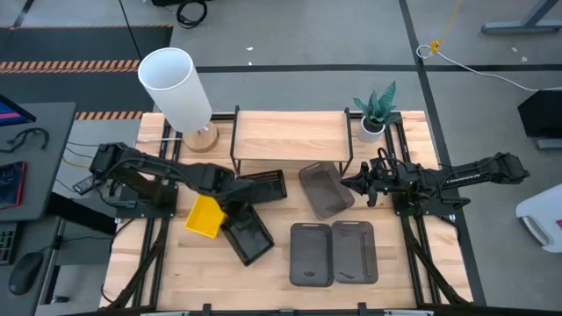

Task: Stack baskets on shelf by color
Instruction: Stack the bottom black bin on the center black bin, then stack the top black bin on the black bin on the table

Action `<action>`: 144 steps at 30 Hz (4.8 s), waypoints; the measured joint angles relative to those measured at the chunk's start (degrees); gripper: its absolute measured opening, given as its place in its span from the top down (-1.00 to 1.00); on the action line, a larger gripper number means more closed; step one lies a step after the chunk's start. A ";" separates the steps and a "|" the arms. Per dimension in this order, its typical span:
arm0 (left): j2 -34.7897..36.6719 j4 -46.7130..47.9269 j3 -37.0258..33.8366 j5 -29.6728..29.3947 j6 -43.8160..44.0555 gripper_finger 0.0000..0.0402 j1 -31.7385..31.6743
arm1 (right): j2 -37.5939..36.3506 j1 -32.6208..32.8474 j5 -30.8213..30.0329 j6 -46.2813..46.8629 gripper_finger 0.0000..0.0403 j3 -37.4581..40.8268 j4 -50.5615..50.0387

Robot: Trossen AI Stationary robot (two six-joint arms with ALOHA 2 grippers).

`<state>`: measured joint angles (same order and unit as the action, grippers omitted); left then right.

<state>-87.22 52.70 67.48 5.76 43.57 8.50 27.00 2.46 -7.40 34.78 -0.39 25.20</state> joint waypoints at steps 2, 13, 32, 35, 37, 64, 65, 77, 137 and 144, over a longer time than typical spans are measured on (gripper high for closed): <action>0.00 0.08 0.00 -1.56 -1.48 0.96 -1.31 | -0.01 -0.01 -0.02 0.01 0.93 0.00 -0.01; -0.02 3.69 0.00 -2.58 -7.08 0.96 -4.32 | 0.00 0.00 -0.02 -0.01 0.93 0.01 -0.01; -1.11 9.87 0.00 -0.99 -6.77 0.96 -4.36 | 0.00 -0.01 -0.01 0.00 0.93 0.00 -0.01; -1.11 9.86 0.00 -1.35 -4.81 0.96 -4.36 | 0.00 -0.01 -0.02 0.00 0.93 0.00 -0.01; -1.11 9.60 0.00 -2.02 -3.45 0.96 -4.36 | 0.00 -0.02 -0.02 -0.01 0.93 -0.01 -0.01; -1.25 2.88 0.00 -13.61 -1.10 0.96 2.60 | -0.02 0.00 -0.01 -0.01 0.93 -0.01 -0.01; -1.25 2.62 0.00 -13.71 -0.99 0.96 2.74 | 0.00 -0.02 -0.02 0.00 0.93 -0.01 -0.01; -4.51 1.06 -0.03 -12.51 1.22 0.96 3.00 | 0.00 -0.01 -0.02 0.00 0.93 -0.01 0.13; -10.64 3.44 4.17 -17.75 -16.84 0.42 1.26 | 0.35 0.00 0.02 0.01 0.93 -0.01 2.59; -10.64 -4.21 4.17 -12.01 -28.09 0.42 -2.15 | 0.36 -0.01 0.01 0.01 0.93 -0.01 2.59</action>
<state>-97.86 48.48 71.66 -6.25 15.48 6.35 27.37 2.45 -7.39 34.79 -0.40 27.79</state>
